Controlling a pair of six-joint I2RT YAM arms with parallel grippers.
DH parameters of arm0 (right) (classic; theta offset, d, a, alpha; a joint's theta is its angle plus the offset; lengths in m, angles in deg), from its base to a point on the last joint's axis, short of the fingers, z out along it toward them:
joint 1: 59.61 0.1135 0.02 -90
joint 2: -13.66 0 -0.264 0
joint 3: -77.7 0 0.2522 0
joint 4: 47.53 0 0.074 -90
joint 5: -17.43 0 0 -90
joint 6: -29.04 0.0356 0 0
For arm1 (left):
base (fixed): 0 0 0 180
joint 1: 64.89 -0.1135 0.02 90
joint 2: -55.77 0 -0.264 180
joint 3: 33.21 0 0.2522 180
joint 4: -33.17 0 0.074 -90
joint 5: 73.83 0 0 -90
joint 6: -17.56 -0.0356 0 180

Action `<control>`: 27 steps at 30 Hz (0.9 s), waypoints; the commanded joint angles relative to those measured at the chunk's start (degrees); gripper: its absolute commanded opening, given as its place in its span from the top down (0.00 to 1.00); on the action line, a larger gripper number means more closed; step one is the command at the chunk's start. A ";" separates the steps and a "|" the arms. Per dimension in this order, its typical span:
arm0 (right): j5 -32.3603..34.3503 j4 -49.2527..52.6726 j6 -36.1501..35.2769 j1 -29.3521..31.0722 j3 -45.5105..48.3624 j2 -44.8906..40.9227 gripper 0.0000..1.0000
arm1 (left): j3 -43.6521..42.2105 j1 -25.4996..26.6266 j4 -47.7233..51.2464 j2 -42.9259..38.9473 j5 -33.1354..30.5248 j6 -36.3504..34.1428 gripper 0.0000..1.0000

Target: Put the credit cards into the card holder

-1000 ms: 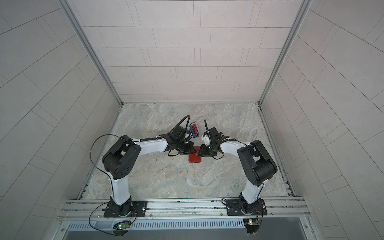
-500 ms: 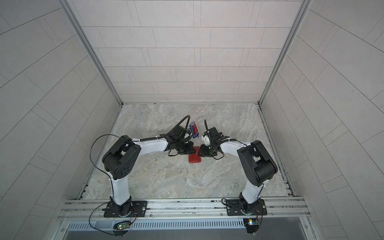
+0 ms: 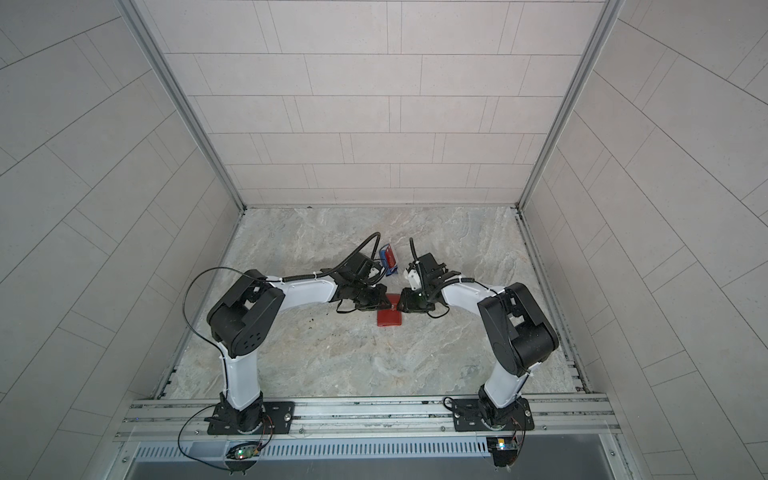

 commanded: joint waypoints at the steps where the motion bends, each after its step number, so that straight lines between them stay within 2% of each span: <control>1: -0.18 0.86 -0.82 0.09 -1.47 -1.01 0.66 | 0.82 -0.05 0.88 1.16 0.87 -0.04 1.00; 7: -0.99 0.71 -0.79 0.07 -2.01 -0.54 0.70 | 0.94 -0.05 0.54 0.96 1.53 0.06 1.00; 25: -1.91 0.36 -0.45 0.09 -3.18 2.24 0.72 | 0.68 -0.05 -1.49 0.34 4.26 1.48 1.00; 27: -2.07 0.27 -0.48 0.07 -3.58 2.62 0.75 | 0.68 -0.05 -1.49 0.49 4.34 1.45 1.00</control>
